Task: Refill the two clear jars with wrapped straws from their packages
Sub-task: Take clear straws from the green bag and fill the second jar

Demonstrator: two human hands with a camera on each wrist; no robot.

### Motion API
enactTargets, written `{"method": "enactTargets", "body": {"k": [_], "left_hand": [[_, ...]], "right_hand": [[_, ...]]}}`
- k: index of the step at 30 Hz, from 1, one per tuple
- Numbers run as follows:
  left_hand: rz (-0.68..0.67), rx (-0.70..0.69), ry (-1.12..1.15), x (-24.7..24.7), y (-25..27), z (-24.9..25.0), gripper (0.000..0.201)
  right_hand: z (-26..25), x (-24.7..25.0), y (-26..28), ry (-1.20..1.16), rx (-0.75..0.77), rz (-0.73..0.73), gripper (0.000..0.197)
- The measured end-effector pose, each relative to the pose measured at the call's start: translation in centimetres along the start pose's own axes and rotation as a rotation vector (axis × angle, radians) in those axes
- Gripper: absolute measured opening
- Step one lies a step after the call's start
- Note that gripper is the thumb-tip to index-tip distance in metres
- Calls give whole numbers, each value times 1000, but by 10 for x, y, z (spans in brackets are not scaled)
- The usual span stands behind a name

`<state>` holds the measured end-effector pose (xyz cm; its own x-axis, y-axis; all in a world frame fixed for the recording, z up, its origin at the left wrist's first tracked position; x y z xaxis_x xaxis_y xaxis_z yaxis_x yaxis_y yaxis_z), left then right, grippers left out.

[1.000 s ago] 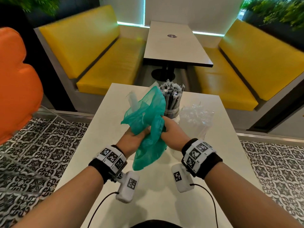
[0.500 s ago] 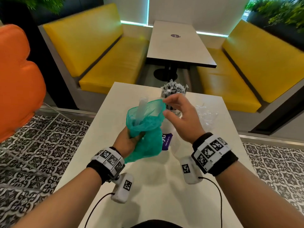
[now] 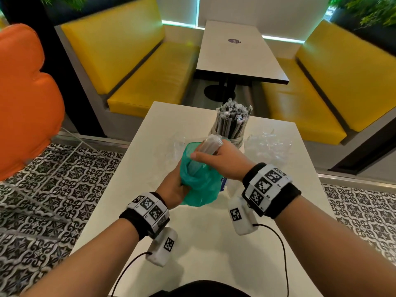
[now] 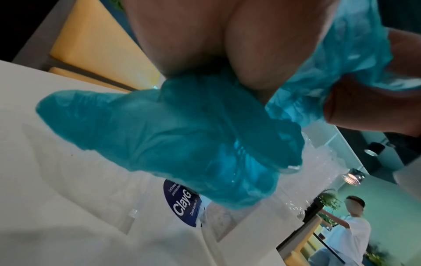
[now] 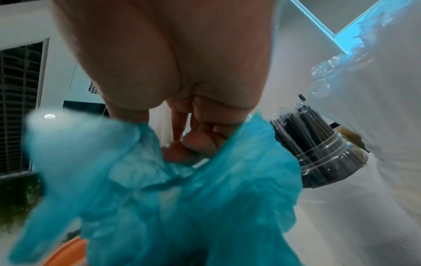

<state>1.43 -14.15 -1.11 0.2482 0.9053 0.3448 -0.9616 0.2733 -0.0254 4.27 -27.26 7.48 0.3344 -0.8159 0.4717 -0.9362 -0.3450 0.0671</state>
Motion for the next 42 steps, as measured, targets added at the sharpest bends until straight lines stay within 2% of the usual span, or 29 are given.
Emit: {"method": "enactTargets", "body": {"k": [3, 6, 9, 11, 15, 20, 25, 30, 35, 39, 42], "left_hand": [[27, 82, -69, 9, 1, -14, 51], [30, 131, -73, 12, 0, -21, 36], [31, 147, -53, 11, -4, -22, 37], [70, 147, -69, 12, -6, -21, 37], [181, 148, -46, 14, -13, -17, 30], [210, 155, 48, 8, -24, -11, 23], [160, 149, 85, -9, -31, -1, 20], [143, 142, 83, -16, -37, 6, 22], [157, 150, 46, -17, -39, 10, 19], [166, 156, 28, -17, -40, 11, 21], [160, 149, 20, -17, -40, 9, 21]], "right_hand": [[-8, 18, 1, -11, 13, 98, 21], [-17, 42, 4, -41, 1, 133, 21], [-24, 72, 9, -153, -44, 226, 26], [-33, 95, 15, -163, -16, 299, 25], [-50, 143, 34, -64, 10, 420, 23], [-54, 181, 55, 102, -33, 516, 25], [-52, 191, 63, 212, -26, 590, 27], [-46, 178, 60, 267, -25, 540, 23], [-59, 187, 63, 284, 67, 614, 22], [-71, 202, 65, 344, 138, 722, 34], [-67, 201, 60, 390, 109, 695, 39]]}}
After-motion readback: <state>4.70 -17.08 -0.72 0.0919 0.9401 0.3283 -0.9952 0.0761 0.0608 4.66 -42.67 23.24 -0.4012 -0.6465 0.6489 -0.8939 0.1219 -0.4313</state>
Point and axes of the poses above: each hand's wrist, its own y-axis away from the middle knuckle, its own x-axis out of the back of the hand, z = x × y, the point moved 5 cm from there along -y, towards the middle knuckle, and after that the axes turned 8 degrees about -y, right-handed, at the moved point
